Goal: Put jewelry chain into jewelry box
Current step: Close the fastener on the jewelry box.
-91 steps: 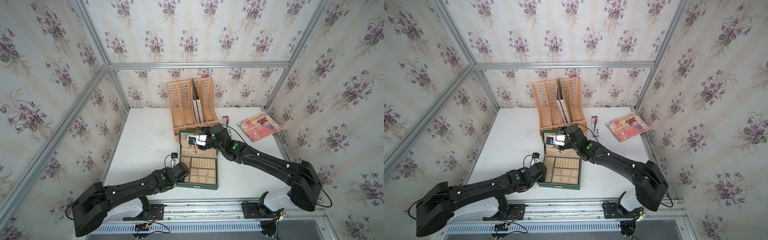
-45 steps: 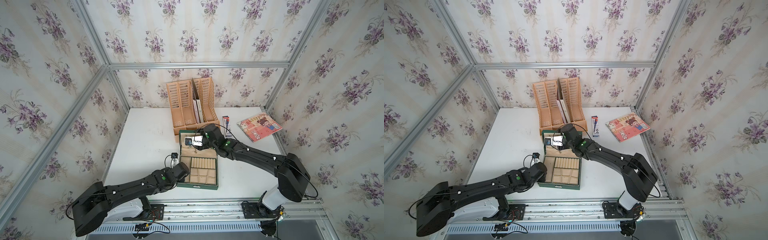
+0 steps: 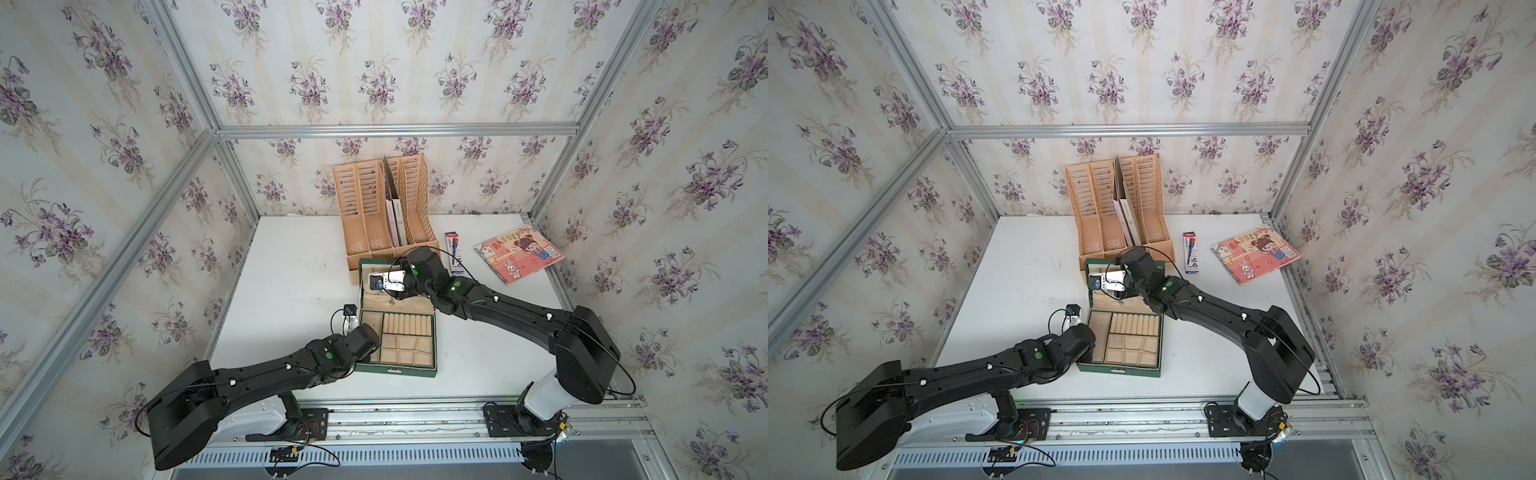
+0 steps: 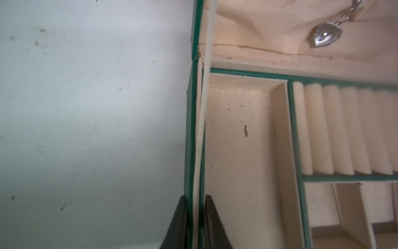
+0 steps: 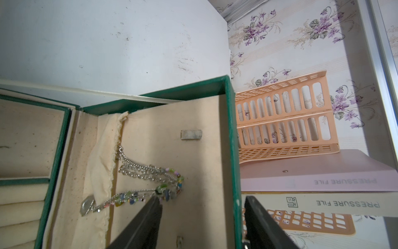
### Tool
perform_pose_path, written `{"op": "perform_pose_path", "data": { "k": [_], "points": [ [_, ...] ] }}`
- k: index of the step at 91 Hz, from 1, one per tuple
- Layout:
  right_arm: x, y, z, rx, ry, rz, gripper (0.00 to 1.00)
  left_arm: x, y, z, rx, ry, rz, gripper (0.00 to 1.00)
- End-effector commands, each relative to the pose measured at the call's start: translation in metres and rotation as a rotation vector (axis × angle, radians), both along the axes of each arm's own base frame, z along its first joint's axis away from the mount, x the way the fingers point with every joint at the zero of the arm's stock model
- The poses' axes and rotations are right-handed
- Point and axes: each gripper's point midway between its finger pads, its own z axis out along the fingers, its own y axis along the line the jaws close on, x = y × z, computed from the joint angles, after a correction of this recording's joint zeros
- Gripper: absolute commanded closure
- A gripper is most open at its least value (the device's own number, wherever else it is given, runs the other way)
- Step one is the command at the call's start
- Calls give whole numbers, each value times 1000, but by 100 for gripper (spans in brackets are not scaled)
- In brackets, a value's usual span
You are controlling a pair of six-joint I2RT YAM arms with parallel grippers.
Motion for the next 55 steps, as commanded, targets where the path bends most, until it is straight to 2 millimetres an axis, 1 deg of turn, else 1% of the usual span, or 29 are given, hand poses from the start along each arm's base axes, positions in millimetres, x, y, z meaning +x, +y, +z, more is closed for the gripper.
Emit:
{"op": "perform_pose_path", "data": {
  "k": [1,20,42,55],
  "points": [
    [3,3,1,10,-12,4,37,-16,6,-16,17,92,-10,100],
    [6,4,-1,12,-14,-9,41,-18,6,-18,16,102,-15,100],
    [12,3,1,22,-23,-28,46,-19,5,-19,11,108,-21,100],
    [15,3,1,25,-35,-40,46,-19,5,-20,13,108,-23,100]
  ]
}}
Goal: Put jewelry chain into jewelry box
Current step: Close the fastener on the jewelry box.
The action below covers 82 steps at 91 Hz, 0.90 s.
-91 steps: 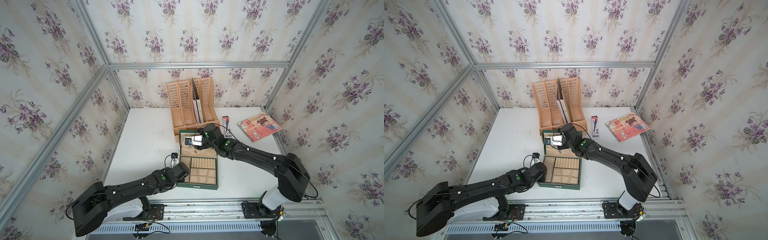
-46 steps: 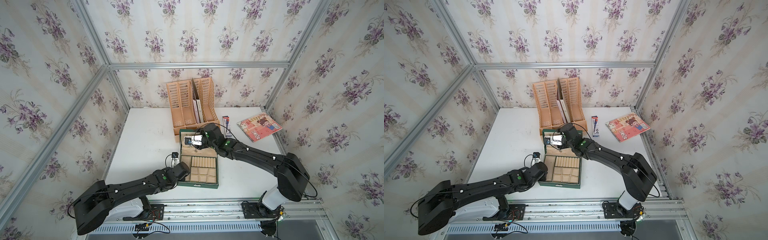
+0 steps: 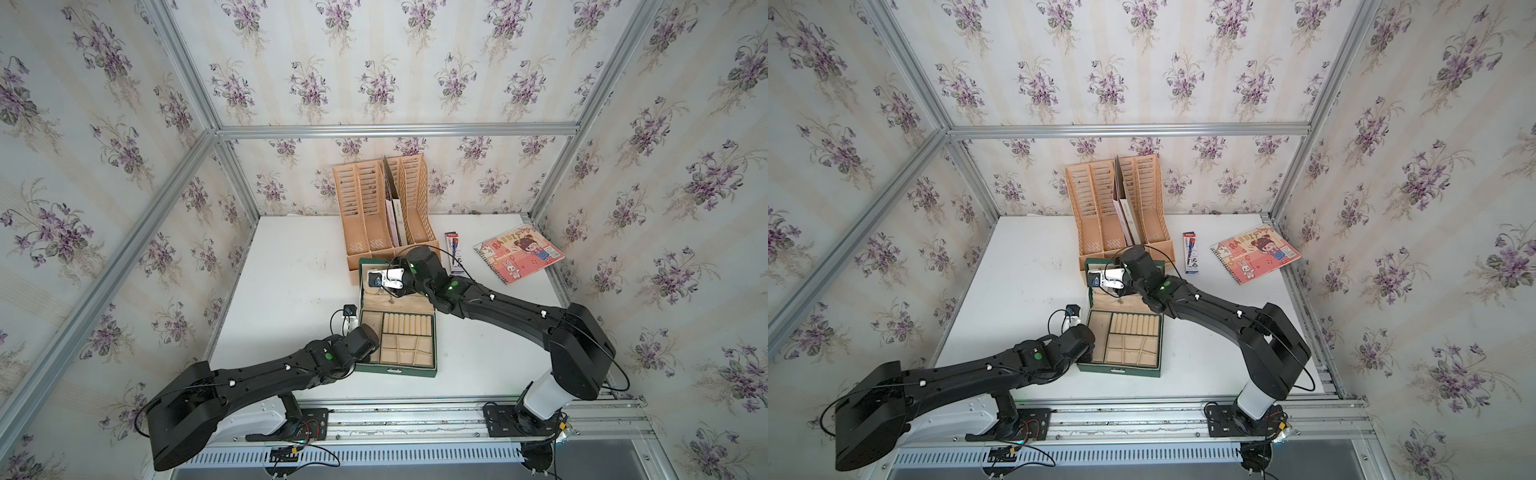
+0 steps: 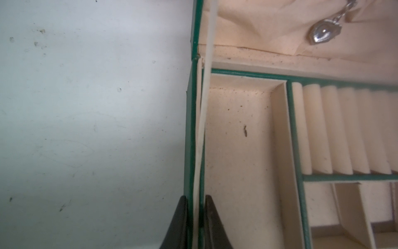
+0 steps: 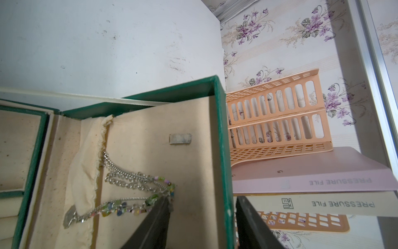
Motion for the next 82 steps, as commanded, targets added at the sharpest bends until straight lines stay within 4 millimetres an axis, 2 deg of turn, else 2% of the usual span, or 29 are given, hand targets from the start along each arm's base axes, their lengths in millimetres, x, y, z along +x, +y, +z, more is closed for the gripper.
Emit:
{"op": "perform_pose_path", "data": {
  "k": [1,31,82],
  "points": [
    [5,0,2,10,-11,-18,47,-19,5,-19,18,112,-22,100],
    [9,2,-1,7,-16,-31,56,-21,7,-20,27,116,-29,100],
    [11,0,-9,7,-38,-53,60,-22,6,-19,20,118,-32,100]
  ]
}}
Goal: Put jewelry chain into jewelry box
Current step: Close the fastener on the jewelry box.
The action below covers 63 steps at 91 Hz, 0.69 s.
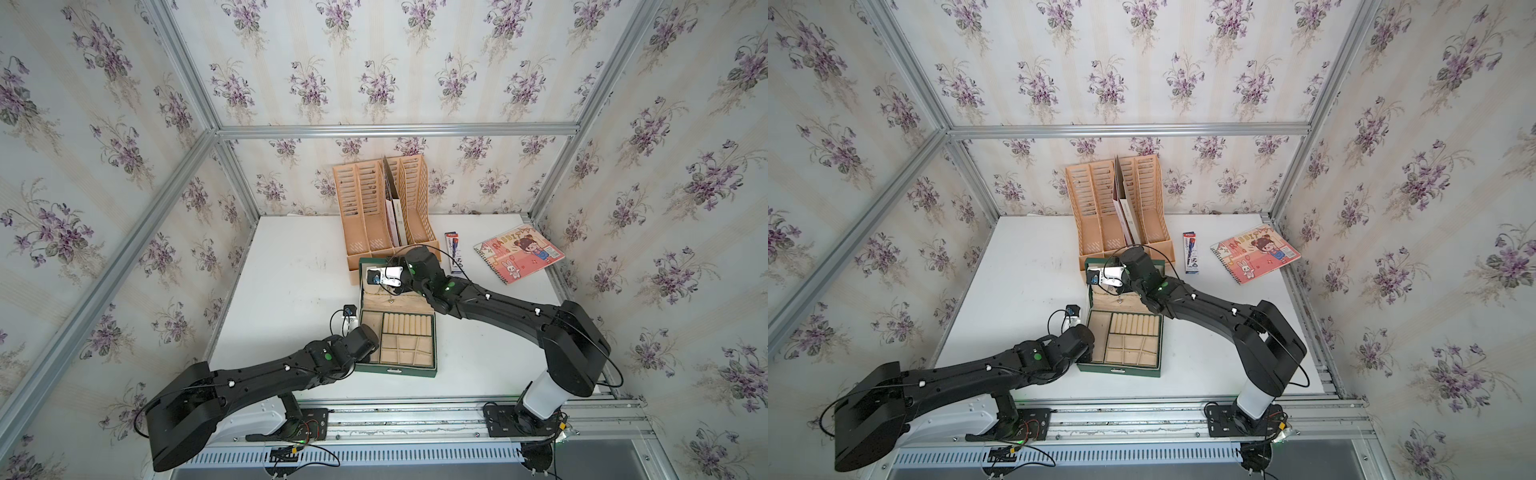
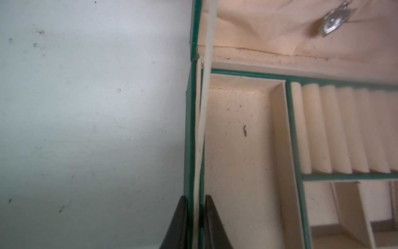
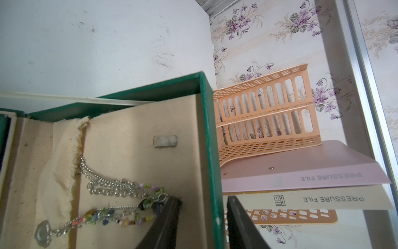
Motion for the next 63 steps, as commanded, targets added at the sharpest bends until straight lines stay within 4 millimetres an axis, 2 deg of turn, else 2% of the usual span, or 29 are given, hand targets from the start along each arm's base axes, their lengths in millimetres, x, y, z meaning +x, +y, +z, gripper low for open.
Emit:
{"op": "perform_pose_path", "data": {
  "k": [1,49,63],
  "points": [
    [-1,-1,-9,-10,8,-14,60,-22,6,-19,22,123,-26,100],
    [1,-4,-26,-20,17,-38,61,-23,7,-16,2,119,-25,100],
    [2,-4,-21,-9,8,-42,61,-24,9,-16,1,114,-22,100]
  ]
}}
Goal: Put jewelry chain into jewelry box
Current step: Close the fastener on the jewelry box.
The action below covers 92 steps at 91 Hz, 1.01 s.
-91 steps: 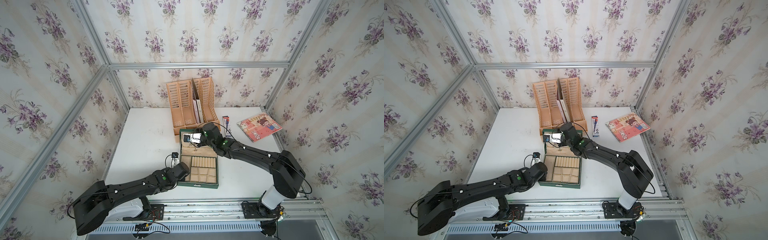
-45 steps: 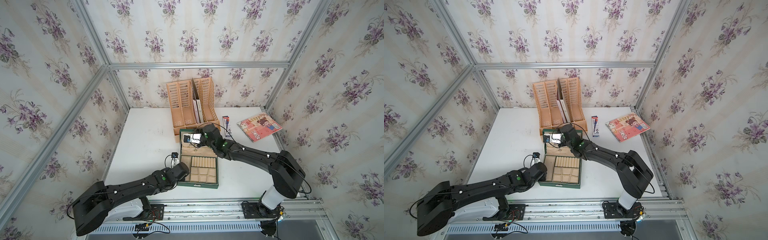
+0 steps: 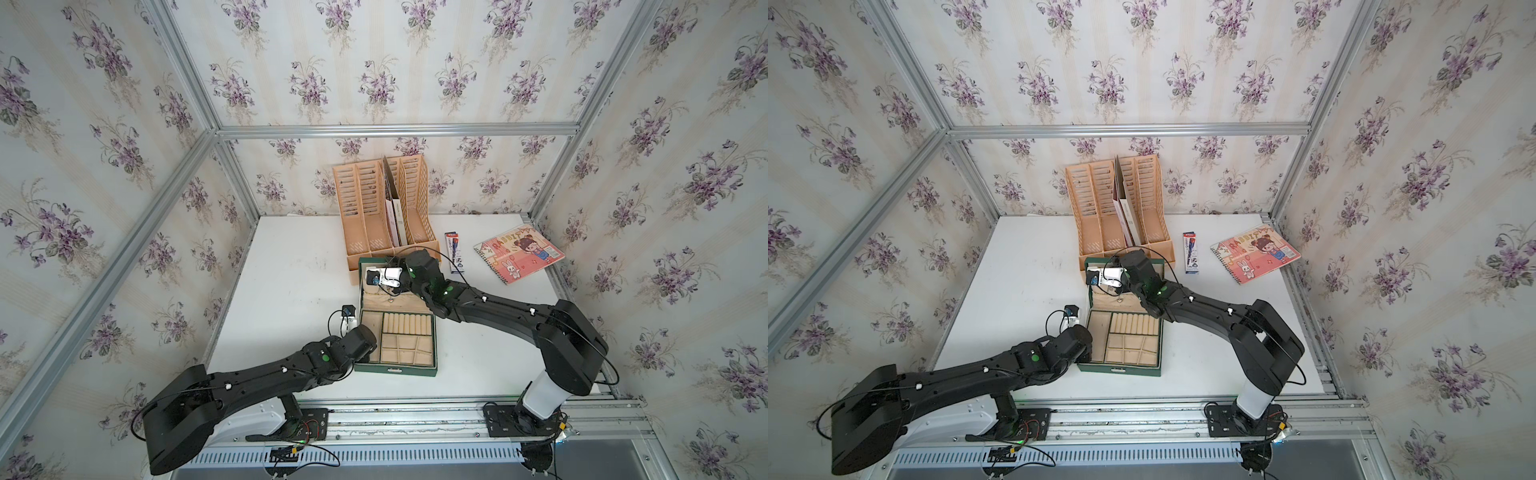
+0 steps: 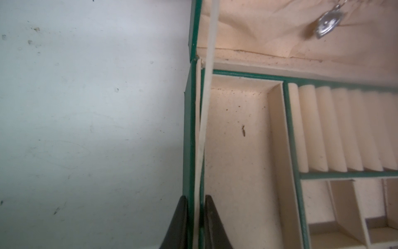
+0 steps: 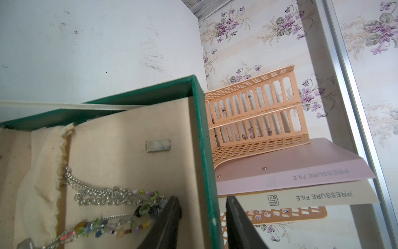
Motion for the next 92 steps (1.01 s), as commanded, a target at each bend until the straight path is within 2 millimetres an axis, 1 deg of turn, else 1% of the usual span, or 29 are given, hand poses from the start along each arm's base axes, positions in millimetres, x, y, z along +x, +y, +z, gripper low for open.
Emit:
{"op": "perform_pose_path", "data": {
  "k": [1,15,42,53,63,74,82,87,92],
  "points": [
    [-3,-6,-20,-38,58,-21,61,-22,11,-18,41,120,-20,100],
    [0,-5,-6,-5,44,-36,61,-22,13,-19,49,117,-14,100],
    [-3,-6,5,27,39,-33,63,-20,10,-19,45,119,-11,100],
    [-5,-8,20,69,31,-37,60,-20,9,-19,45,119,-12,100],
    [-9,-9,35,112,27,-32,56,-19,9,-20,52,121,-10,100],
    [-17,-11,55,167,31,-15,47,-18,7,-20,57,125,-7,100],
    [-26,-12,66,196,48,7,42,-17,6,-19,56,127,-4,100],
    [-32,-14,72,216,60,23,38,-17,5,-18,57,130,-5,96],
    [-38,-18,81,246,66,30,31,-17,4,-16,60,130,-8,89]
  ]
}}
